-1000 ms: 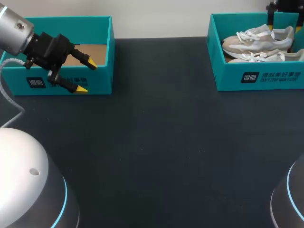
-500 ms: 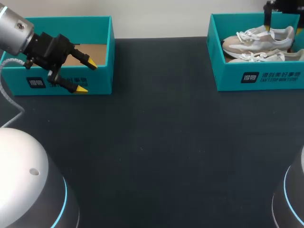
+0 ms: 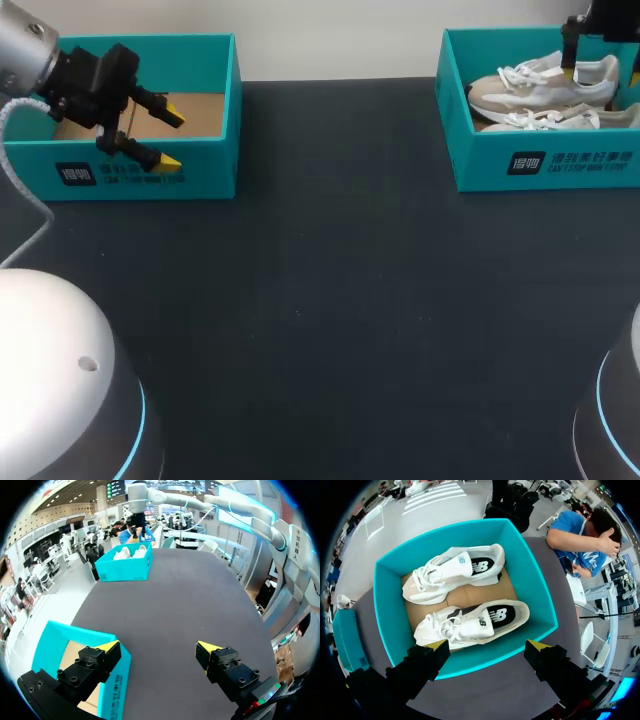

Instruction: Take the shoe out of the shoebox, open the shoe tongue, remove and reinsert the insole, then place the shoe into the shoebox

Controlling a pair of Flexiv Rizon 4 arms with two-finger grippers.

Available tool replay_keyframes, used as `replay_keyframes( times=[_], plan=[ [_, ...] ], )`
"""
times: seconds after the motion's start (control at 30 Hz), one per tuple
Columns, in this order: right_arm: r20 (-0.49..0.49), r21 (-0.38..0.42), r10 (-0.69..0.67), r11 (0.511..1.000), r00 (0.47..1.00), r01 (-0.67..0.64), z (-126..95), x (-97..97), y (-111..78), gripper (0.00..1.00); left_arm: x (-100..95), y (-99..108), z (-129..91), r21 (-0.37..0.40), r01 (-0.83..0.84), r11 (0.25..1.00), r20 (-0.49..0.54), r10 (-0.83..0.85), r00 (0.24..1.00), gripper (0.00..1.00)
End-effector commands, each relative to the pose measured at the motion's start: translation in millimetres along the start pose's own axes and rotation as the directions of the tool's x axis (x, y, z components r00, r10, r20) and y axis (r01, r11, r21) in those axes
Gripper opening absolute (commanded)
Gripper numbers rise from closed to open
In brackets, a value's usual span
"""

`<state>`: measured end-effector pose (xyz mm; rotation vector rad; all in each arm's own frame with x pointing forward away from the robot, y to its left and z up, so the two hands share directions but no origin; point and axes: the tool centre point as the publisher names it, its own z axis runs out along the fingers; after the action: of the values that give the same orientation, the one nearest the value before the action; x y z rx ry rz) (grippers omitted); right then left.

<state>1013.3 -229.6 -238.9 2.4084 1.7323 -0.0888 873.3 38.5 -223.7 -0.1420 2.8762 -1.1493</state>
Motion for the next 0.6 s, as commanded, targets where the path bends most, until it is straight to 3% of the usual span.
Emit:
replay_keyframes(
  times=[0.03,0.07,0.1,0.6],
  plan=[
    [-0.031,0.047,-0.044,0.998,0.999,0.046,4,-3.3,-6.6,1.0,-0.3,9,-6,-0.061,0.655,0.753,0.371,-0.593,0.715,1.0],
    [-0.038,0.054,-0.052,0.997,0.998,0.054,3,-2.8,-9.7,1.0,-3.6,14,-10,-0.009,0.715,0.699,0.405,-0.651,0.642,1.0],
    [-0.04,0.055,-0.062,0.996,0.997,0.064,3,-2.3,-12.6,1.0,-5.1,15,-12,-0.01,0.701,0.713,0.484,-0.61,0.627,1.0],
    [-0.058,0.115,-0.074,0.99,0.996,0.08,-16,-19.4,-51.5,1.0,-5.1,15,-12,-0.01,0.701,0.713,0.484,-0.61,0.627,1.0]
  ],
)
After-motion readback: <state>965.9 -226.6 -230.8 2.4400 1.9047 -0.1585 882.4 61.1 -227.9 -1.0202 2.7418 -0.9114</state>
